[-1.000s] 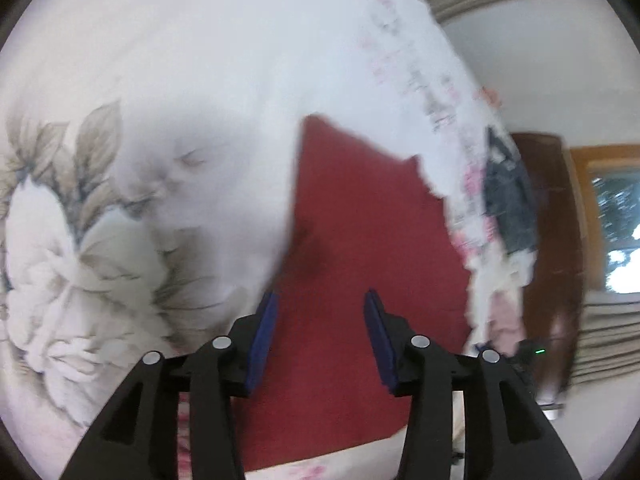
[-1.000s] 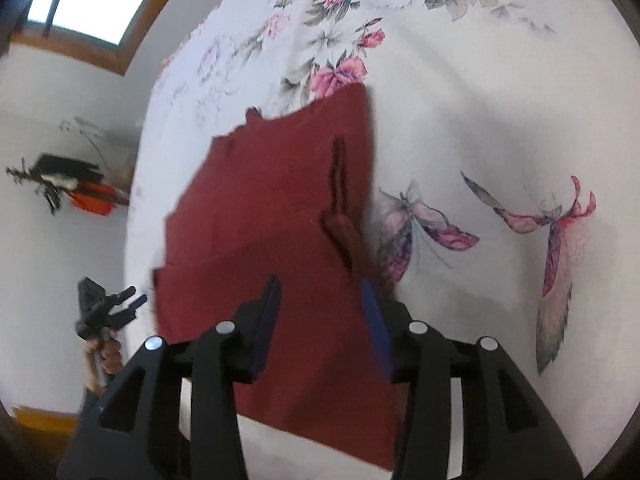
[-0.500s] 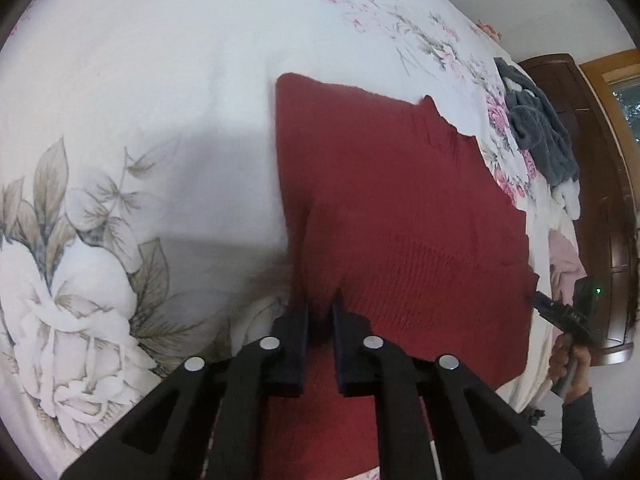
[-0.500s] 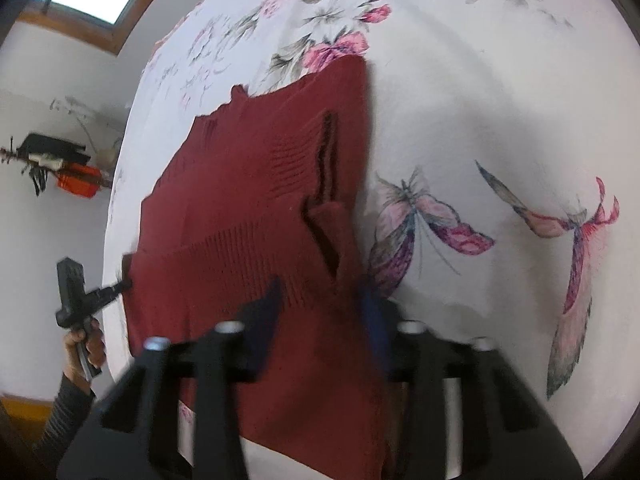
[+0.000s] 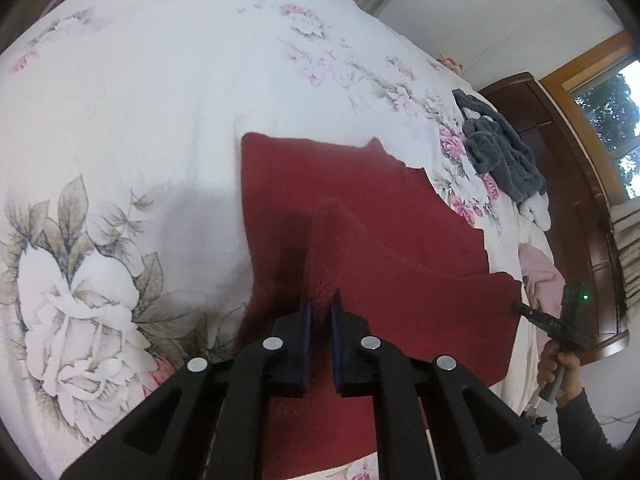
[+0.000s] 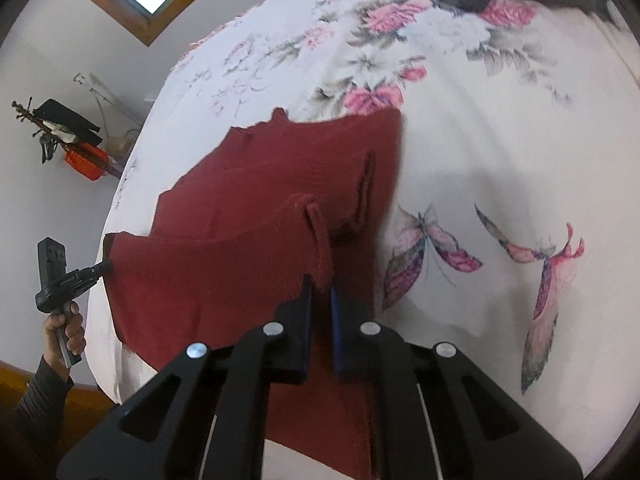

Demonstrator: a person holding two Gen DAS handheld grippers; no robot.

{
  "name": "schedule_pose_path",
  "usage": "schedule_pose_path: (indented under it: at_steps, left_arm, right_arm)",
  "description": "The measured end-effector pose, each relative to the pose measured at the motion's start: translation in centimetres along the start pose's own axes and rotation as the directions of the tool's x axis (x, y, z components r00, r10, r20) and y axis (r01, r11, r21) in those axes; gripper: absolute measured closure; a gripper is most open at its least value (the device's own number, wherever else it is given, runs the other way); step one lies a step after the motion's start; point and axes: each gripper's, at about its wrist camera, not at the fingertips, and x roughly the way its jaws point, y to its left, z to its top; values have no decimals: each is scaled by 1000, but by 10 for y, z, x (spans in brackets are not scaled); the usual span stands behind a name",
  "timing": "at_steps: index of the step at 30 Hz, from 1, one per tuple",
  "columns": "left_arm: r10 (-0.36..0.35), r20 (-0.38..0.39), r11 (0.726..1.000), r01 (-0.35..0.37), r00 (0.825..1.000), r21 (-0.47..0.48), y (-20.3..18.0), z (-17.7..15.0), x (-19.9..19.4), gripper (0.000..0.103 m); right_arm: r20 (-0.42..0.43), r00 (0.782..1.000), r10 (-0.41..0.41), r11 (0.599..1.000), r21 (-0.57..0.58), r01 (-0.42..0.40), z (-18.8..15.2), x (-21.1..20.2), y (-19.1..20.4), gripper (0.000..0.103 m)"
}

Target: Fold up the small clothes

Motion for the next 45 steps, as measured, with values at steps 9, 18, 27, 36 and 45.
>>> schedule_pose_path:
  at_steps: [9,18,27,36,45]
  left_arm:
    - [-71,122,996,63,990,66,-32,45,-45,96]
    - [-13,131,996,1,991,88,-38,146,-8,96]
    - [109,-51,993,-111,993,-37,12,172,97,96]
    - [9,37,999,-7,999,-42,1,200,83,97]
    - [81,-56,988,-87,995,-124,40,206,138,97]
  right_arm:
    - [109,994,25,999,-46,-20,48,-42,22,97]
    - [135,991,-12,999,43,6,140,-7,-1,97]
    - [-46,985,-164,984,68,167,168,82,-29,97]
    - [40,993,-113,990,93,109,186,65,-29,97]
    - [4,990,-138,986,100,137,196,104,-49,97]
